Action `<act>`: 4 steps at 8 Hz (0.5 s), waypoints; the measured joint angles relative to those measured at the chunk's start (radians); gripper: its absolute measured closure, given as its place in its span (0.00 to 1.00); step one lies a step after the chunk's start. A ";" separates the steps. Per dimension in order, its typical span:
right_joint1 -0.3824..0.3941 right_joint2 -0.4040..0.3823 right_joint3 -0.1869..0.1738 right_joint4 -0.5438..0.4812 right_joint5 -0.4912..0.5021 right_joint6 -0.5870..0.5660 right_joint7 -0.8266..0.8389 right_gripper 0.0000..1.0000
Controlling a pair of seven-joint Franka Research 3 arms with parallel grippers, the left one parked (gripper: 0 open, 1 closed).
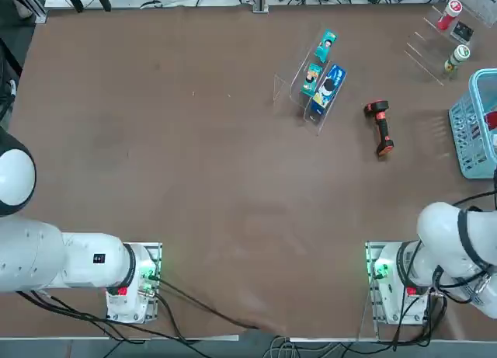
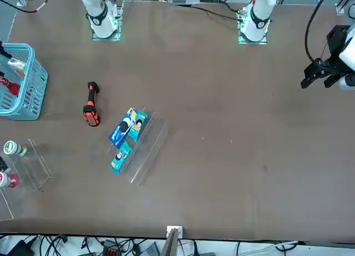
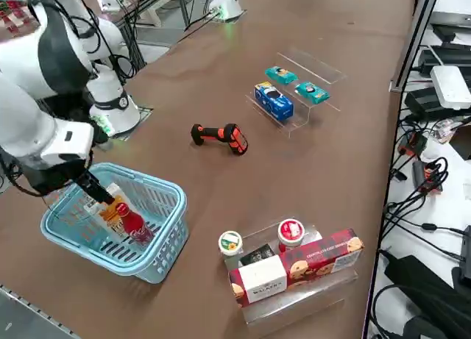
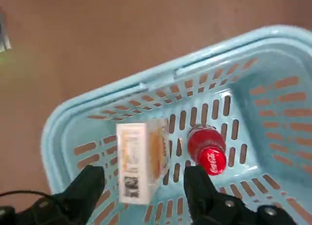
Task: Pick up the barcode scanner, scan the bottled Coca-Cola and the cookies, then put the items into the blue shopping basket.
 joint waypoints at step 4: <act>0.123 -0.070 0.015 0.188 0.009 -0.217 0.134 0.00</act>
